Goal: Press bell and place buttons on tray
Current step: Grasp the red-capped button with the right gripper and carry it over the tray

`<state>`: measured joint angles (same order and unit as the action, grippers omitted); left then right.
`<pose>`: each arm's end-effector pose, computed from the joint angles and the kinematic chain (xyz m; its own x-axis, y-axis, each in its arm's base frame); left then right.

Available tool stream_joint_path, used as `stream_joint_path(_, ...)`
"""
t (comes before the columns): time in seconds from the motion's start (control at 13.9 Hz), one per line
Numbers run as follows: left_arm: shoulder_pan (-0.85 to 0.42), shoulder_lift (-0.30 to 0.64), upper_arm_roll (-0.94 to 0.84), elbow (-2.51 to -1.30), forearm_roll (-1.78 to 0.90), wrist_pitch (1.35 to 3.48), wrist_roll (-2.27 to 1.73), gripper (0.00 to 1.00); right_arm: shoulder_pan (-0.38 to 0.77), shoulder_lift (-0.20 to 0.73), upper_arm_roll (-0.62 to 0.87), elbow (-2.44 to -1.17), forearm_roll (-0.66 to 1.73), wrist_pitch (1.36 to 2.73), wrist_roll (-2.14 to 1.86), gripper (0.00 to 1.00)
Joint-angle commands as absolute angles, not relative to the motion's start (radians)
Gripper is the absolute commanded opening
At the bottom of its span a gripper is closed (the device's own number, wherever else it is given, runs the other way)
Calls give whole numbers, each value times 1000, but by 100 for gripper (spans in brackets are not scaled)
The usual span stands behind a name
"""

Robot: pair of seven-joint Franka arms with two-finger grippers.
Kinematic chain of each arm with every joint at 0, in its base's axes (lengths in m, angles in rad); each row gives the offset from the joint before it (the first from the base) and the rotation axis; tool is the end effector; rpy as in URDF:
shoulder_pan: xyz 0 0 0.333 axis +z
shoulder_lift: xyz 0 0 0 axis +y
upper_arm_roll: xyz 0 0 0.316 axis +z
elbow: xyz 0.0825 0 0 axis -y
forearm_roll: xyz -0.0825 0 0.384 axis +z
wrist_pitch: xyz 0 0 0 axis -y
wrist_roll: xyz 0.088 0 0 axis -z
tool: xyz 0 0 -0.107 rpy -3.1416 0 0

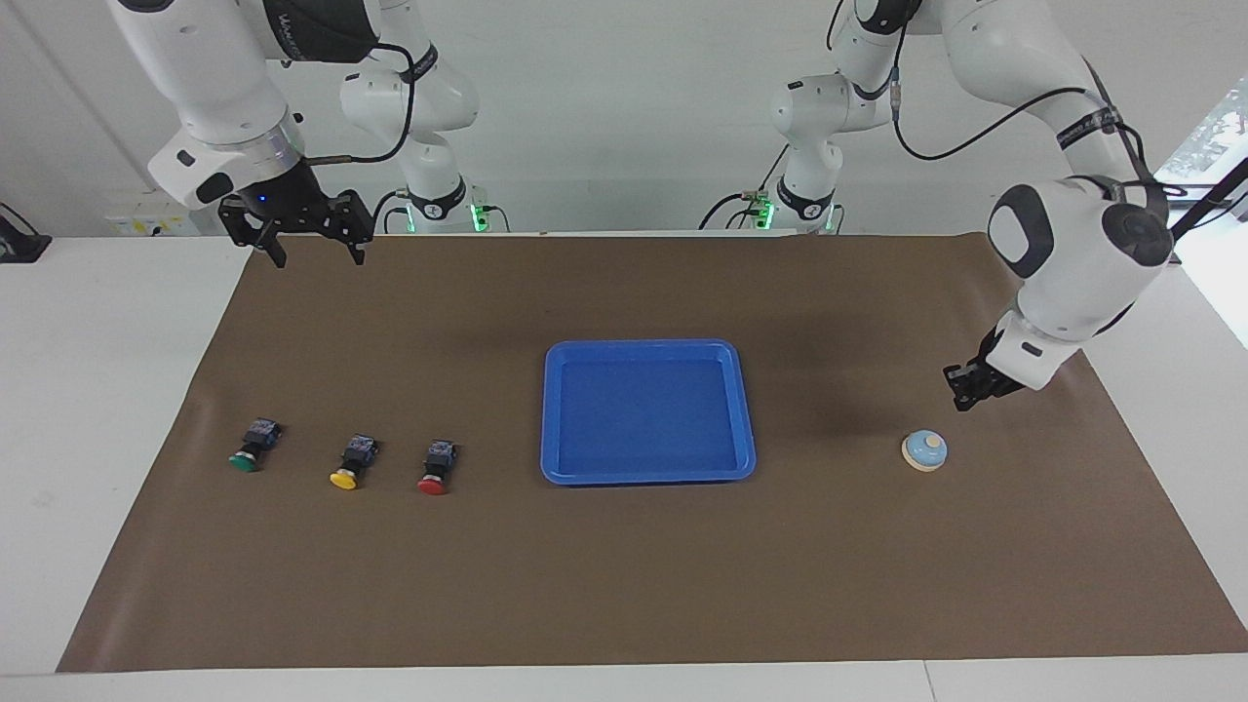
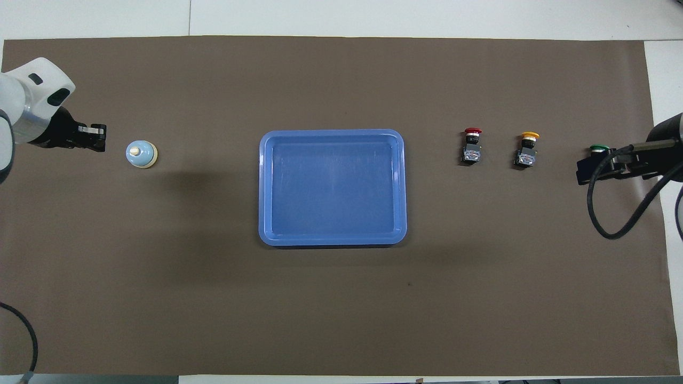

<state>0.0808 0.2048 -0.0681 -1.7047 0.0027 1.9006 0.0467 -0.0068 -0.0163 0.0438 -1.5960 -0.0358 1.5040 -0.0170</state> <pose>0.6215 0.0108 0.4683 0.9994 -0.0336 -0.0079 -0.0335 -0.9994 0.0117 0.5415 0.0162 0.6161 0.9958 0.0514 -0.0762 0.0542 -0.9979 0.0352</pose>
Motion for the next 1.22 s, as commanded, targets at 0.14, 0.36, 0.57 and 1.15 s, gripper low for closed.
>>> stream_joint_path(0.14,97,54,-66,-1707,0,1717,48,43,-8,-51,54,-1747,-43,1696,-35,100)
stream_joint_path(0.36,98,-7,-66,-1703,-3,1648,43,100,-6,47,58,-1756,-44,1802,17,100)
stream_joint_path(0.57,100,-52,-66,-1709,-3,1583,44,100,38,152,61,-1758,-43,1923,61,100)
stream_joint_path(1.15,94,-58,-69,-1715,-8,1568,43,100,83,351,61,-1821,-44,2242,121,100)
